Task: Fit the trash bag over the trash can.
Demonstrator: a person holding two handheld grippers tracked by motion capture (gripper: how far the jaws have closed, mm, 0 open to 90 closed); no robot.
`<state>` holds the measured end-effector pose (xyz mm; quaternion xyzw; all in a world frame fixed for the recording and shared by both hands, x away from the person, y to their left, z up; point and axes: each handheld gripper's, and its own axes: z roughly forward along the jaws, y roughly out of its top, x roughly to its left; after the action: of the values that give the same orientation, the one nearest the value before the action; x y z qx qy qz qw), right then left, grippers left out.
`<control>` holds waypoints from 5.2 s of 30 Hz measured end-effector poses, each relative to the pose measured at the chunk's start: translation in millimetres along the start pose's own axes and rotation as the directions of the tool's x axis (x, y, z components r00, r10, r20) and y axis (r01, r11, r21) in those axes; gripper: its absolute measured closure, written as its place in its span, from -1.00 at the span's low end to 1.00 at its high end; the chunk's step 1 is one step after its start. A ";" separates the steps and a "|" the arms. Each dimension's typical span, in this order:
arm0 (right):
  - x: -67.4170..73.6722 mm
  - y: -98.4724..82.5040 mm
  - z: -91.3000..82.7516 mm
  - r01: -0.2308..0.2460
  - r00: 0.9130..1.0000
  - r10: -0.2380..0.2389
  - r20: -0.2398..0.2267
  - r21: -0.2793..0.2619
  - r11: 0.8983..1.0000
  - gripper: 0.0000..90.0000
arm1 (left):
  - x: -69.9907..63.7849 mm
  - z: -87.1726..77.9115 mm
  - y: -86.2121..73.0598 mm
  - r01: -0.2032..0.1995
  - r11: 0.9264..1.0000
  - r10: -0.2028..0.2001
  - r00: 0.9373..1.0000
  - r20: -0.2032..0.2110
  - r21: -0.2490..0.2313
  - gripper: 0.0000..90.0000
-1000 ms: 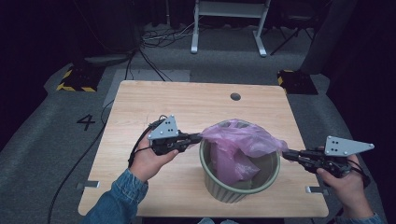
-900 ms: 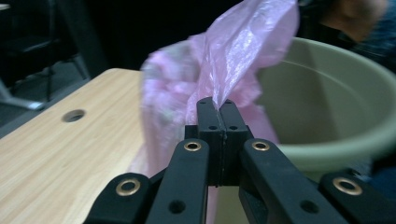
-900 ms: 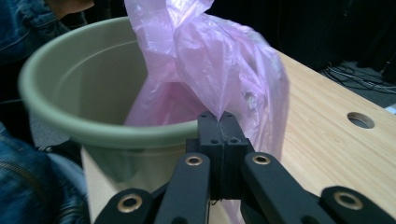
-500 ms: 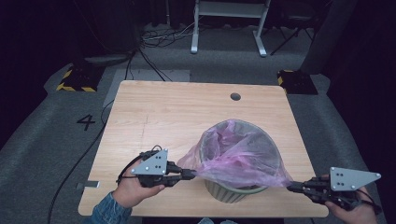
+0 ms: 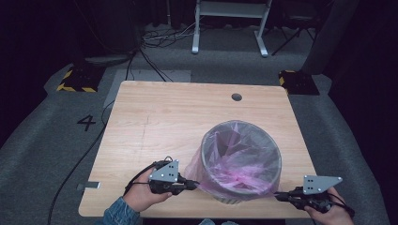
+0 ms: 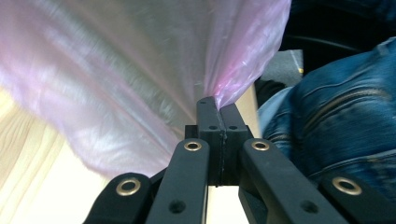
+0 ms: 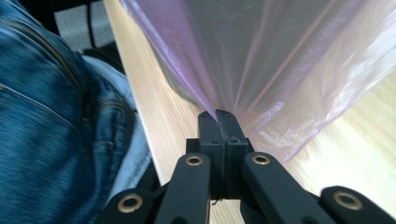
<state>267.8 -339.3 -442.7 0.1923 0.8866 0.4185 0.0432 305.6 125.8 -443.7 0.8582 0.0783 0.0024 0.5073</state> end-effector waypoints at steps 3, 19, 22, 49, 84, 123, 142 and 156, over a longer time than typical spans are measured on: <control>-3.6 -8.9 7.6 -0.027 1.000 0.027 0.005 0.031 0.999 1.00 | 9.1 8.6 -11.5 0.059 0.998 -0.059 0.998 0.001 0.005 1.00; -2.2 14.7 -26.3 -0.040 0.991 0.069 0.112 -0.244 0.969 -0.43 | 1.0 -13.9 4.4 0.057 0.982 -0.082 0.988 -0.134 -0.178 -0.43; -8.2 28.5 -20.3 -0.008 0.992 0.040 0.122 -0.253 0.967 -0.48 | 5.5 -6.2 6.8 0.062 0.983 -0.085 0.988 -0.130 -0.172 -0.50; -68.5 20.9 19.3 -0.182 0.973 0.195 0.120 -0.109 0.977 1.00 | 21.0 4.6 16.8 0.115 0.975 -0.142 0.980 -0.140 -0.189 1.00; -46.4 38.1 12.1 -0.030 0.999 0.036 0.037 -0.165 0.986 1.00 | 41.1 15.3 9.5 0.135 0.982 -0.160 0.965 -0.208 -0.130 0.97; -42.2 46.9 7.7 -0.065 0.997 0.070 0.023 -0.171 0.983 1.00 | 41.6 24.3 18.6 0.092 0.992 -0.104 0.982 -0.158 -0.083 -0.22; -78.9 23.9 52.1 -0.236 0.967 0.243 0.081 -0.087 0.968 1.00 | 66.5 45.7 -4.9 0.189 0.974 -0.154 0.956 -0.249 0.123 1.00; -56.9 25.4 33.3 -0.178 0.981 0.182 0.064 -0.057 0.982 0.75 | 61.6 40.0 -11.6 0.181 0.982 -0.161 0.952 -0.262 0.054 0.94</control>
<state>335.9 -322.0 -449.8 0.2848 0.8525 0.4364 0.0405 368.3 104.9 -477.8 0.8596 0.2173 0.0665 0.4577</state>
